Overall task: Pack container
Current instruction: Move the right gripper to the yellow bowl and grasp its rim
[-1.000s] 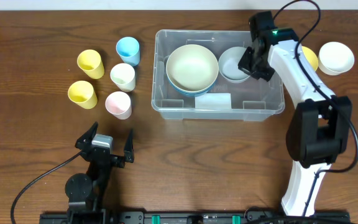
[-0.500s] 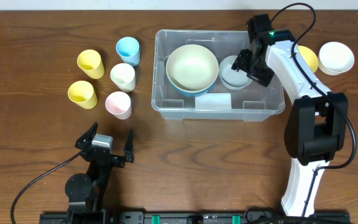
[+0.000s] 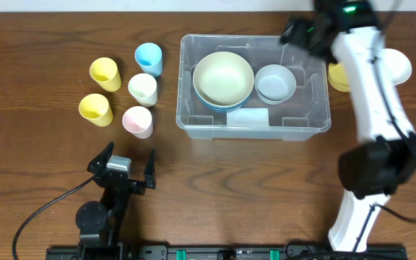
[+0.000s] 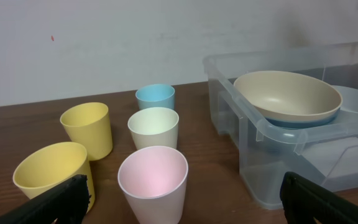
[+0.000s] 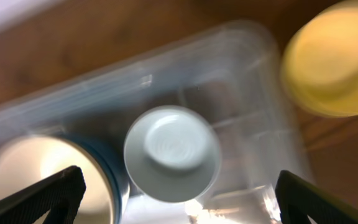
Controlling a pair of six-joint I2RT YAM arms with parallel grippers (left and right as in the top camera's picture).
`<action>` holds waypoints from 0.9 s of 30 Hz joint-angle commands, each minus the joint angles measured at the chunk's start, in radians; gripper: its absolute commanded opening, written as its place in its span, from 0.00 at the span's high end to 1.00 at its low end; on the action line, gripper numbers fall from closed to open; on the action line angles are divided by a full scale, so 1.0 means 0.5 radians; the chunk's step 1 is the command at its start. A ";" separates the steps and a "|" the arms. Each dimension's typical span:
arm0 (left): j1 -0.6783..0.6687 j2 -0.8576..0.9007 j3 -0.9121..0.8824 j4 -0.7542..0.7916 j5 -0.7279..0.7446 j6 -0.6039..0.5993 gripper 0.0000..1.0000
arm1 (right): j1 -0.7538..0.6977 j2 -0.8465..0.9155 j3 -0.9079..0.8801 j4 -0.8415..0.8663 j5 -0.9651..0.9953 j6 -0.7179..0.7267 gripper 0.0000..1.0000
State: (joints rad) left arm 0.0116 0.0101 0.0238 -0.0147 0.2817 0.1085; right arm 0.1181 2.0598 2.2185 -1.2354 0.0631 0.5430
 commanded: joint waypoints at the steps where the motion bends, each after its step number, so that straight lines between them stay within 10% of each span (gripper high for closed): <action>1: 0.008 -0.012 -0.040 -0.063 0.012 -0.002 0.02 | -0.261 -0.139 0.117 -0.056 0.211 -0.005 0.01; 11: 0.008 -0.012 -0.040 -0.063 0.012 -0.002 0.02 | -0.805 0.033 -0.267 -0.002 0.014 0.137 0.01; 27: 0.008 -0.012 -0.040 -0.063 0.012 -0.002 0.02 | -0.812 0.418 -0.554 0.302 -0.060 0.318 0.01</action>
State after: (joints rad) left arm 0.0113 0.0101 0.0238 -0.0147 0.2817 0.1085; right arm -0.2905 2.2333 1.9419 -1.0805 0.0368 0.6765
